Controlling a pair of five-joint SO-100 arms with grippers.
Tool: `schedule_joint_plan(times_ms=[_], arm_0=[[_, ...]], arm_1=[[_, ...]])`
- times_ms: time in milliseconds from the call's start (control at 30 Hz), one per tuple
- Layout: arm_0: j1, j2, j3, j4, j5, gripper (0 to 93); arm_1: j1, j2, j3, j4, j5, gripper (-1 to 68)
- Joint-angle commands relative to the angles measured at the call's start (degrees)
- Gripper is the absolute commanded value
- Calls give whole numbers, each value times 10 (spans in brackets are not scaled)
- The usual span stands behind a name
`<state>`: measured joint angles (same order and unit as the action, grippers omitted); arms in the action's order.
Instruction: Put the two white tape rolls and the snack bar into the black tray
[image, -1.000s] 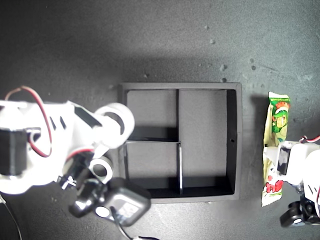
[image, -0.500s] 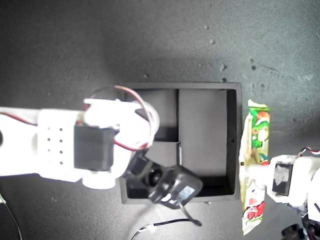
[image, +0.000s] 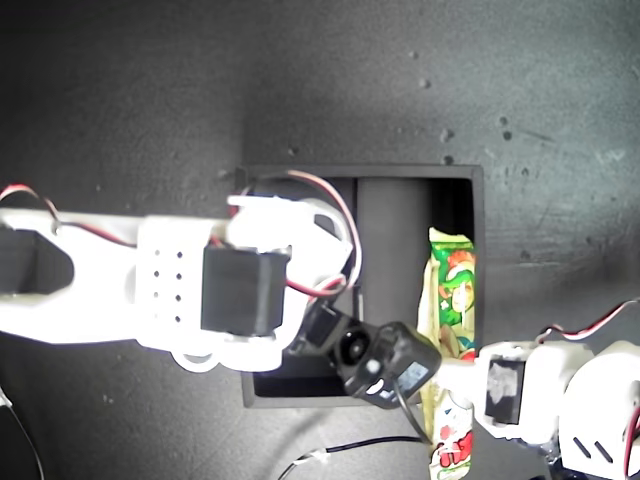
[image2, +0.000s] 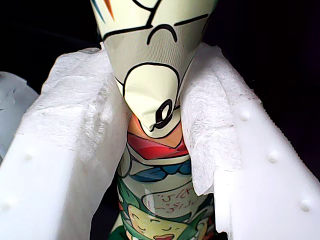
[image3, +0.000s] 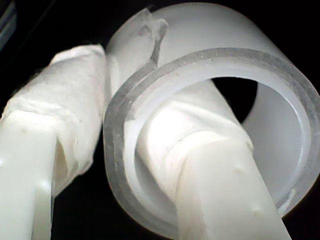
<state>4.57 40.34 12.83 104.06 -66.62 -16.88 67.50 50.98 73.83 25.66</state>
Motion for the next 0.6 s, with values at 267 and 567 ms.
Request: schedule_joint_plan(times_ms=[267,567], arm_0=[[-15,141,158,11,-40,118],[-22,315,236,11,-25,95]], arm_1=[[18,6,37,35,-136,182],[69,6,-66,199,-156,176]])
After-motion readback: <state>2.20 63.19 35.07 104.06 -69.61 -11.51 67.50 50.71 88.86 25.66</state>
